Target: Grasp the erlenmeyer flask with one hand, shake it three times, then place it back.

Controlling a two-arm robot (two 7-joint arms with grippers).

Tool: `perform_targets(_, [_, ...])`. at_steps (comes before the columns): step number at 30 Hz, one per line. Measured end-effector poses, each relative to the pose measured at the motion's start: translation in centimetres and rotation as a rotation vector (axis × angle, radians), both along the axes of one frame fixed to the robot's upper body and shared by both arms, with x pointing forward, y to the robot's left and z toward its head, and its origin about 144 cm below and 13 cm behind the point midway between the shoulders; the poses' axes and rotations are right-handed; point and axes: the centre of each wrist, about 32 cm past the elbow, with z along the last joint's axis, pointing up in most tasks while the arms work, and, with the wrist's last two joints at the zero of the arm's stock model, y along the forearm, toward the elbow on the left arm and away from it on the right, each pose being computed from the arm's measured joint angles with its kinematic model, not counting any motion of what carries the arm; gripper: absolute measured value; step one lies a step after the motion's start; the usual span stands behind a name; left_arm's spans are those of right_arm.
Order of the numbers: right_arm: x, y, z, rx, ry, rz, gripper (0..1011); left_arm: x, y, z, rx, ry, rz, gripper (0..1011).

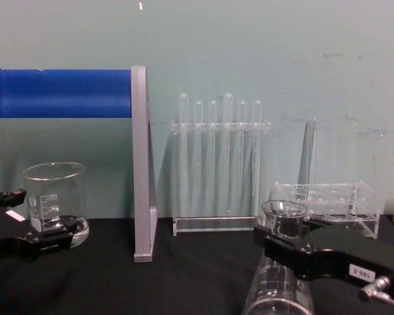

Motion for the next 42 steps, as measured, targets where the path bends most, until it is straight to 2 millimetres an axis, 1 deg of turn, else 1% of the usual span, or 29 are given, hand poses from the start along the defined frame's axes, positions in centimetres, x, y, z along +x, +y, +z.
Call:
perform_targets(26, [-0.09, 0.02, -0.14, -0.001, 0.005, -0.002, 451, 0.0, 0.0, 0.0, 0.0, 0.0, 0.0, 1001])
perform_targets(28, [-0.09, 0.01, -0.16, -0.003, 0.007, -0.003, 483, 0.0, 0.0, 0.0, 0.0, 0.0, 0.0, 1001])
perform_targets(29, [-0.09, 0.0, -0.17, -0.004, 0.008, -0.002, 530, 0.0, 0.0, 0.0, 0.0, 0.0, 0.0, 1001])
perform_targets(30, [-0.09, 0.0, -0.17, -0.004, 0.008, -0.003, 551, 0.0, 0.0, 0.0, 0.0, 0.0, 0.0, 1001])
perform_targets(32, [-0.09, 0.0, -0.17, -0.003, 0.008, -0.003, 626, 0.0, 0.0, 0.0, 0.0, 0.0, 0.0, 1001])
perform_targets(33, [-0.08, 0.0, -0.16, -0.003, 0.008, -0.003, 626, 0.0, 0.0, 0.0, 0.0, 0.0, 0.0, 1001])
perform_targets(36, [-0.08, -0.01, -0.15, -0.003, 0.008, -0.003, 769, 0.0, 0.0, 0.0, 0.0, 0.0, 0.0, 1001])
perform_targets(37, [-0.08, -0.01, -0.15, -0.003, 0.008, -0.003, 769, 0.0, 0.0, 0.0, 0.0, 0.0, 0.0, 1001])
perform_targets(38, [-0.07, -0.01, -0.15, -0.003, 0.007, -0.003, 791, 0.0, 0.0, 0.0, 0.0, 0.0, 0.0, 1001])
perform_targets(41, [-0.07, -0.01, -0.14, -0.003, 0.007, -0.003, 898, 0.0, 0.0, 0.0, 0.0, 0.0, 0.0, 1001])
perform_targets(42, [-0.07, -0.01, -0.14, -0.003, 0.007, -0.003, 914, 0.0, 0.0, 0.0, 0.0, 0.0, 0.0, 1001])
